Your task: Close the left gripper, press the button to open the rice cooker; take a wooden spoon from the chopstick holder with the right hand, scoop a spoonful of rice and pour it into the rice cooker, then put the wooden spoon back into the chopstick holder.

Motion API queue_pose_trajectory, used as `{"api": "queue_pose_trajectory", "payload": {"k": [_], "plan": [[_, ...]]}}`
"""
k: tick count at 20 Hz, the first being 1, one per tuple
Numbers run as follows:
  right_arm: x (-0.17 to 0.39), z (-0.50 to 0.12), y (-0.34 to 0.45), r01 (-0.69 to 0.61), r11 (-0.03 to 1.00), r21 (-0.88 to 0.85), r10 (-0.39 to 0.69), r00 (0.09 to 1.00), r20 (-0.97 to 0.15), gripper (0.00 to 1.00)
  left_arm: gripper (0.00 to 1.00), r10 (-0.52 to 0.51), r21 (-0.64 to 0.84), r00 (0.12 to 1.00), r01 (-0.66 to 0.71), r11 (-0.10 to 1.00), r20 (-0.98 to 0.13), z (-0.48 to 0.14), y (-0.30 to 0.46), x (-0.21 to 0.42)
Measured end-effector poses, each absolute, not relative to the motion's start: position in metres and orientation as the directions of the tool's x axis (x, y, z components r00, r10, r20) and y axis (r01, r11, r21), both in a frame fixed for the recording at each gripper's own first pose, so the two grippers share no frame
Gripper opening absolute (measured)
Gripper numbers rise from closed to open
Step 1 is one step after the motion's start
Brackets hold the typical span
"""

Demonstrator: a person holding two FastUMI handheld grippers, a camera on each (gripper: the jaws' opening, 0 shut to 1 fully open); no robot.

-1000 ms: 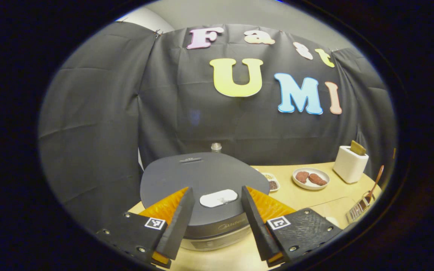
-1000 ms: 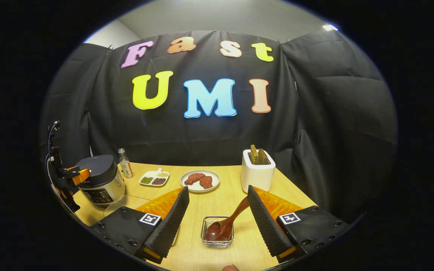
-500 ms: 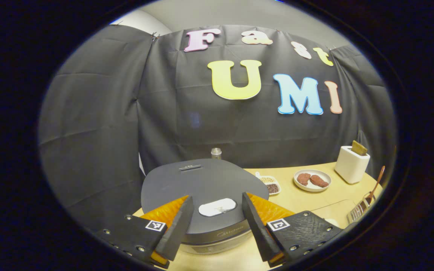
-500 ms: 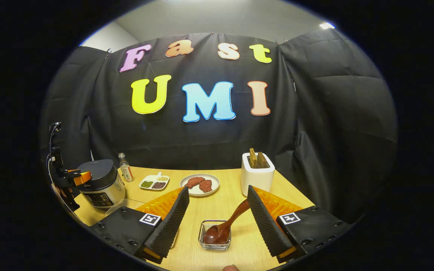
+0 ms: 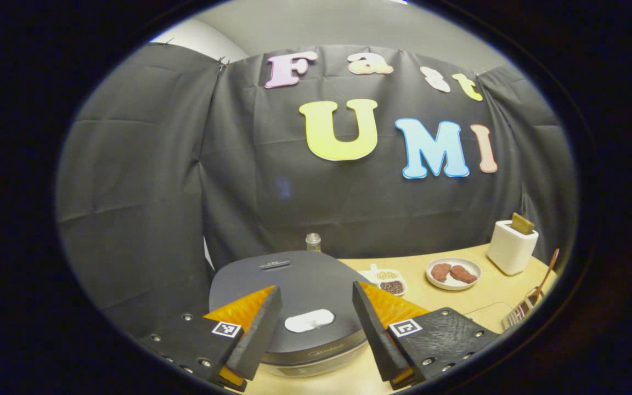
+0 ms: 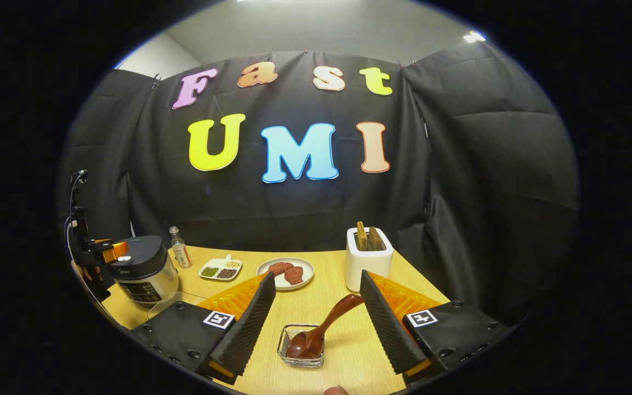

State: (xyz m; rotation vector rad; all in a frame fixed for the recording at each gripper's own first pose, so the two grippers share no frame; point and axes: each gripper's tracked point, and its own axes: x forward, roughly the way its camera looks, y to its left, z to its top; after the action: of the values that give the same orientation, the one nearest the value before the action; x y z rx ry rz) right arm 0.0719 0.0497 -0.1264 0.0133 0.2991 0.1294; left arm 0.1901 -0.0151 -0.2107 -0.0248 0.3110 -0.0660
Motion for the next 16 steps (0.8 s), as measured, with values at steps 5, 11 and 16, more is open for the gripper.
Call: {"api": "queue_pose_trajectory", "payload": {"k": [5,11,16], "plan": [[0.067,-0.108,0.039,-0.136,0.989,0.054,0.145,0.956,-0.254,0.98,0.82,-0.082,-0.038,0.965,0.075,0.996,-0.248,-0.163,-0.030,0.175],[0.053,-0.080,0.026,-0.212,0.976,0.052,0.218,0.957,-0.190,0.93,0.81,-0.063,-0.047,0.984,0.056,0.997,-0.165,-0.096,-0.049,0.114],[0.033,-0.068,0.026,-0.267,0.963,0.045,0.271,0.950,-0.158,0.98,0.81,-0.069,-0.026,0.989,0.066,0.998,-0.132,-0.060,-0.062,0.059]]}}
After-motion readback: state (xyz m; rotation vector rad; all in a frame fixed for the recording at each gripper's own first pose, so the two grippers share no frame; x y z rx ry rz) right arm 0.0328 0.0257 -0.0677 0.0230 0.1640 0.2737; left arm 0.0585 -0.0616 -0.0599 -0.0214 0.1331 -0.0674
